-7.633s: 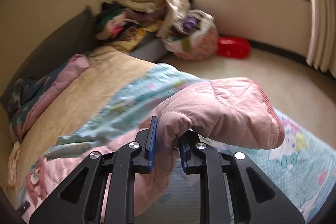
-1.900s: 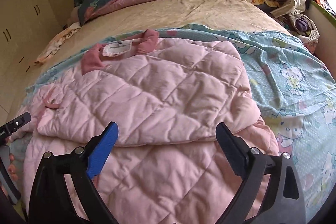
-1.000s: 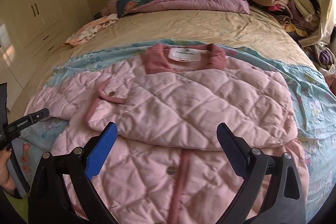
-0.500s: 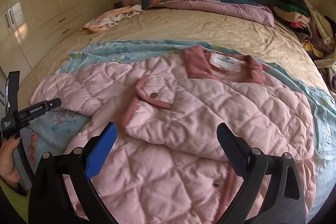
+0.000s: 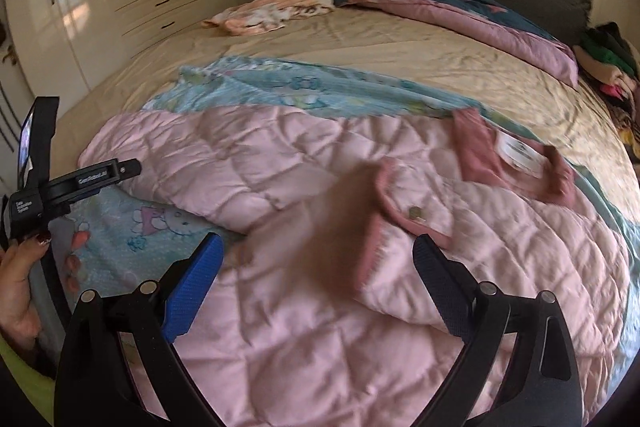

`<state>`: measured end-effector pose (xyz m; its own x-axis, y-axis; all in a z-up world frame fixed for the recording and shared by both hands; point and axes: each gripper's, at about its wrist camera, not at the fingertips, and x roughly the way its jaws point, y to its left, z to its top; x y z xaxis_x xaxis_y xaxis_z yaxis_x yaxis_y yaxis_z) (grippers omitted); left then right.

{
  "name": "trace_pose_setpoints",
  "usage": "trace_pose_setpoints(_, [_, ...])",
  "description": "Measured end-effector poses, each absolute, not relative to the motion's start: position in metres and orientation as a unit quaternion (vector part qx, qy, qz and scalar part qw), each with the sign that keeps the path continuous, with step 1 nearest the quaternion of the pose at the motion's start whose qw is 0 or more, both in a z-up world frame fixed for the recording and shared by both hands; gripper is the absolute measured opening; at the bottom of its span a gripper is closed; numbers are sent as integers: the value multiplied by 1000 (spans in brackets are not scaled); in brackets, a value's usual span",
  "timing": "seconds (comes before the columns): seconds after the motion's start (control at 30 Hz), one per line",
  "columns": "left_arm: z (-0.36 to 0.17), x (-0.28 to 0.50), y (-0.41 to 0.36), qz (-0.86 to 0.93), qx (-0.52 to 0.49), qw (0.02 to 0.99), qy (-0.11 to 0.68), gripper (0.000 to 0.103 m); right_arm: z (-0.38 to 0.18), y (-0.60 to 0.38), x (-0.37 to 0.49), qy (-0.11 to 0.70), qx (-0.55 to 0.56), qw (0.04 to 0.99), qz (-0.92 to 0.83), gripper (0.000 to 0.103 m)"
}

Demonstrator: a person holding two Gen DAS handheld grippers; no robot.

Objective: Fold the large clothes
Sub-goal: 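Move the left tool toward the other sleeve of the jacket, then close the left tool on the other sleeve's cuff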

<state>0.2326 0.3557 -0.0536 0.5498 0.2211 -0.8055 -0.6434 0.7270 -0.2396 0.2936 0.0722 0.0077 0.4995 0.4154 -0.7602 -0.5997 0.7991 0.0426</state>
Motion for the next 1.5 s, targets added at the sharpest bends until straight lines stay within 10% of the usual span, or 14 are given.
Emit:
trace_pose_setpoints(0.97, [-92,213,468,344,-425,791,274,93,-12,109,306,422,-90,842,323,95])
trace_pose_setpoints(1.23, [-84,214,474,340,-404,806,266,21,-4,71,308,415,-63,857,300,95])
trace_pose_setpoints(1.5, [-25,212,448,303,-363,854,217,15,13,39,299,400,-34,871,284,95])
